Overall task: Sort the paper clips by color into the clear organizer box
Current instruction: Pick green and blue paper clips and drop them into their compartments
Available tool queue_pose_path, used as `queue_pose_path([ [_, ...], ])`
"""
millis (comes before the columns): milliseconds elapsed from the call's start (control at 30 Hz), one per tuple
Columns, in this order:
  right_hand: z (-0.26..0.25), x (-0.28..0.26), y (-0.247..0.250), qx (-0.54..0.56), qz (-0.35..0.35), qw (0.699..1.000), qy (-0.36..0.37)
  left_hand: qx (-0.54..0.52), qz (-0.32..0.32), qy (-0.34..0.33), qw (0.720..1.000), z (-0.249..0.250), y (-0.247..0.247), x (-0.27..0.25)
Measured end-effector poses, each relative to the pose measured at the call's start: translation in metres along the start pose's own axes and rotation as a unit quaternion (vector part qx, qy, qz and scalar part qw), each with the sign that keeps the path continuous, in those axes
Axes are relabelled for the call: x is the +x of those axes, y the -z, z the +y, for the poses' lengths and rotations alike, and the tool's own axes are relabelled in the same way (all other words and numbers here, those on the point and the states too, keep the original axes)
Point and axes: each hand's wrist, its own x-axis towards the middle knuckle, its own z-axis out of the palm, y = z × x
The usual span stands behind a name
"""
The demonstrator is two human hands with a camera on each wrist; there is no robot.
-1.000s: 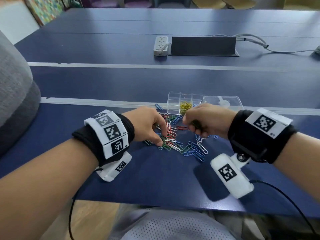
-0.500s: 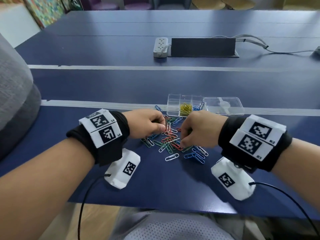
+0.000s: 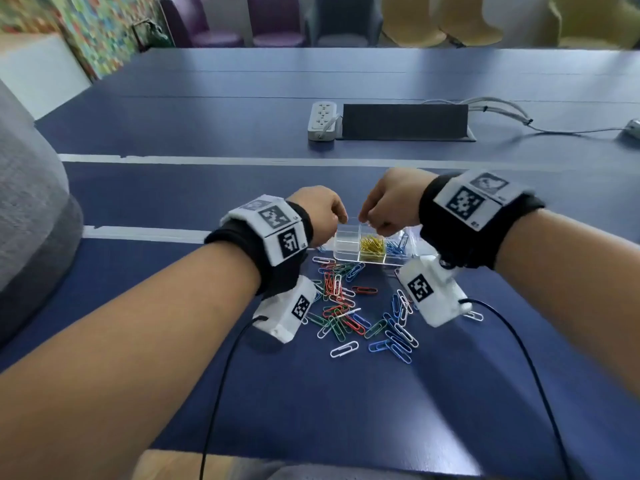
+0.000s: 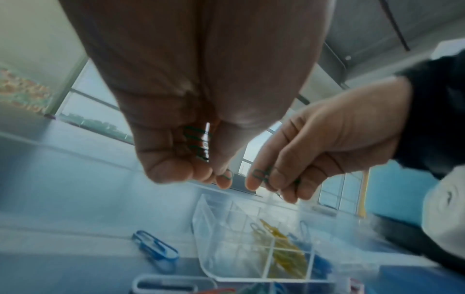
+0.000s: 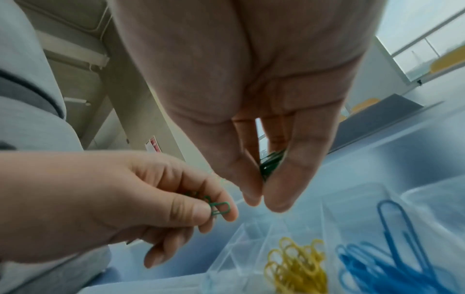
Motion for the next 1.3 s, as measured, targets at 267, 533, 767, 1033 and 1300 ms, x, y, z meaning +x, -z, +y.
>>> queue_pose_path([
  [267, -0.003, 0.038, 0.002, -0.092, 0.004, 0.995, -0.027, 0.118, 0.034, -0.031, 0.992, 0.013, -0.002, 0.021],
  [533, -0.012, 0.042, 0.0, -0.127, -0.002, 0.992, -0.027, 0.08, 0.019, -0.026, 0.996, 0.014, -0.001, 0.02],
  [767, -0.018, 0.039, -0.003, -0.109, 0.003, 0.994, -0.023, 0.029, 0.032, -0.014, 0.999, 0.011, 0.001, 0.015],
  [1033, -0.023, 0.036, -0.011, -0.11, 0.011, 0.994, -0.011, -0.01, 0.048, -0.006, 0.999, 0.001, 0.002, 0.007],
  [1300, -0.028, 0.034, -0.013, -0.093, 0.027, 0.995, -0.003, -0.013, 0.05, 0.009, 0.999, -0.017, 0.0, -0.005],
])
